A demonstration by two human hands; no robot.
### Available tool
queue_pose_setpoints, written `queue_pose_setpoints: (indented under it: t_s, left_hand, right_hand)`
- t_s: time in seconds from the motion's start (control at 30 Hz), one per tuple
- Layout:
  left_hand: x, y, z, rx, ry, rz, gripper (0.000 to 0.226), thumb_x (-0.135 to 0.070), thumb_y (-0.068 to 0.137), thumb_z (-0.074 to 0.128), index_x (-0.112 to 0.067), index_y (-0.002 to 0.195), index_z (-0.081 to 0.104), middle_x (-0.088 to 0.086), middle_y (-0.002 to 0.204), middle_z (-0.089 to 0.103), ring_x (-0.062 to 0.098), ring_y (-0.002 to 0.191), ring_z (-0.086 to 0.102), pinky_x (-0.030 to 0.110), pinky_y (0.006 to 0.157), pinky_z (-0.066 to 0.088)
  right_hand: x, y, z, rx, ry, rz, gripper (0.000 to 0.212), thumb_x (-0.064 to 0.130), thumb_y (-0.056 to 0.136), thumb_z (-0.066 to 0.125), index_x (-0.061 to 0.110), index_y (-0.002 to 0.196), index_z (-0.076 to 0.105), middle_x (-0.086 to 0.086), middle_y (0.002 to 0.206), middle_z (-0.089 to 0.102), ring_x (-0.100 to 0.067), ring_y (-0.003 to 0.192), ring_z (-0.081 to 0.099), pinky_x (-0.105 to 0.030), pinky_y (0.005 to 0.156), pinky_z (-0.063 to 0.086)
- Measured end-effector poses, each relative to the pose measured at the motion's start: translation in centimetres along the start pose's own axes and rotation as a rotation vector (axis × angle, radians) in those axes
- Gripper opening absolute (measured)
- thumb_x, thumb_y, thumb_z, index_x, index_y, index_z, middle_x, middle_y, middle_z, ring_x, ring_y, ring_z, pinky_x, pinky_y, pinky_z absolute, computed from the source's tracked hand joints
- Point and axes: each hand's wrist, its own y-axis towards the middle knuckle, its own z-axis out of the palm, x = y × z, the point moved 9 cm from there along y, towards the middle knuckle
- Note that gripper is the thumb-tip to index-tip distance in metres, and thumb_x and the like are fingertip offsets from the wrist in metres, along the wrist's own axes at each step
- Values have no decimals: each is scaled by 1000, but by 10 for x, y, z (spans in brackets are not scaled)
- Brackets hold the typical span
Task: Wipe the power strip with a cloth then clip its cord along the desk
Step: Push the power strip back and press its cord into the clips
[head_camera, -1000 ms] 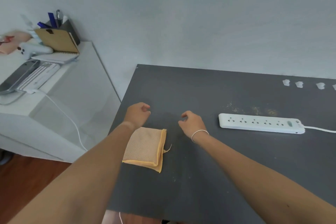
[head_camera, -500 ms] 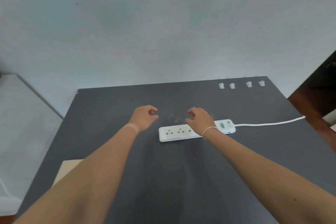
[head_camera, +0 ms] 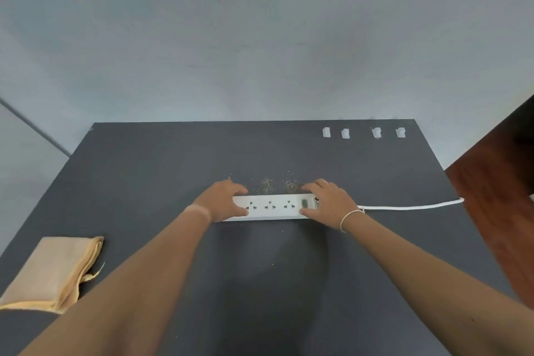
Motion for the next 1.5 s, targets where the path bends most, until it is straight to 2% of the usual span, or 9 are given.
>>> queue_pose_setpoints:
  t_s: [0.13, 0.4, 0.53, 0.7, 0.8, 1.07, 1.23, 1.37, 1.5]
  left_hand:
    - [-7, 5, 12, 47, 135, 28, 59, -34, 77, 68, -27, 132, 48, -2, 132, 49, 20, 127, 41, 37, 106, 38]
    - [-13, 18, 10, 54, 341, 96, 56, -33, 79, 62, -25, 132, 47, 1, 125, 52, 22, 121, 46, 36, 101, 42]
    - [-19, 21, -6, -26, 319, 99, 57, -33, 77, 62, -23, 131, 47, 2, 121, 52, 24, 118, 47, 36, 99, 44]
    - [-34, 34, -41, -105, 345, 120, 59, -35, 76, 63, -22, 131, 46, 3, 119, 51, 24, 115, 46, 38, 97, 46]
    - [-42, 46, -63, -130, 413, 132, 58, -37, 77, 62, -21, 130, 45, 3, 118, 52, 25, 114, 47, 37, 95, 47]
    - [-35, 108, -89, -114, 437, 128, 58, -39, 77, 62, -21, 130, 45, 3, 119, 53, 25, 113, 48, 37, 94, 47]
    - [-22, 154, -92, -83, 436, 132, 57, -38, 76, 62, -21, 129, 47, 3, 118, 53, 24, 114, 48, 37, 94, 46]
    - [-9, 180, -91, -55, 430, 121, 54, -37, 75, 63, -22, 126, 49, 3, 114, 54, 25, 110, 49, 35, 89, 45]
    - [-4, 194, -95, -52, 427, 114, 55, -36, 76, 64, -21, 127, 49, 5, 116, 54, 26, 110, 49, 34, 89, 42]
  right_hand:
    - [-8, 1, 8, 52, -52, -51, 69, 56, 74, 62, 29, 134, 40, 2, 132, 47, -23, 120, 46, -38, 102, 38]
    - [-15, 9, 8, 59, 19, -81, 61, 40, 77, 66, 25, 131, 43, -1, 129, 47, -23, 117, 45, -34, 102, 39]
    - [-13, 21, -17, 2, 45, -122, 62, 37, 77, 67, 24, 133, 43, -1, 131, 46, -25, 116, 45, -35, 101, 41]
    - [-12, 46, -56, -37, 75, -145, 62, 37, 78, 66, 28, 134, 40, 3, 134, 42, -23, 112, 56, -37, 91, 47]
    - [-10, 64, -71, -40, 126, -162, 64, 34, 77, 68, 26, 135, 40, 1, 134, 41, -23, 113, 55, -34, 94, 45]
    - [-20, 132, -88, -51, 204, -130, 66, 32, 72, 74, 22, 130, 45, 0, 131, 43, -20, 115, 52, -32, 99, 41]
    - [-33, 174, -72, -58, 241, -81, 67, 35, 72, 75, 24, 130, 45, 1, 131, 44, -18, 116, 51, -23, 89, 35]
    - [-34, 197, -61, -42, 227, -76, 68, 37, 73, 73, 23, 133, 43, -1, 135, 45, -21, 122, 47, -32, 102, 39]
    - [-34, 205, -62, -105, 164, -87, 69, 40, 76, 70, 22, 136, 42, -1, 139, 45, -24, 128, 42, -36, 108, 32]
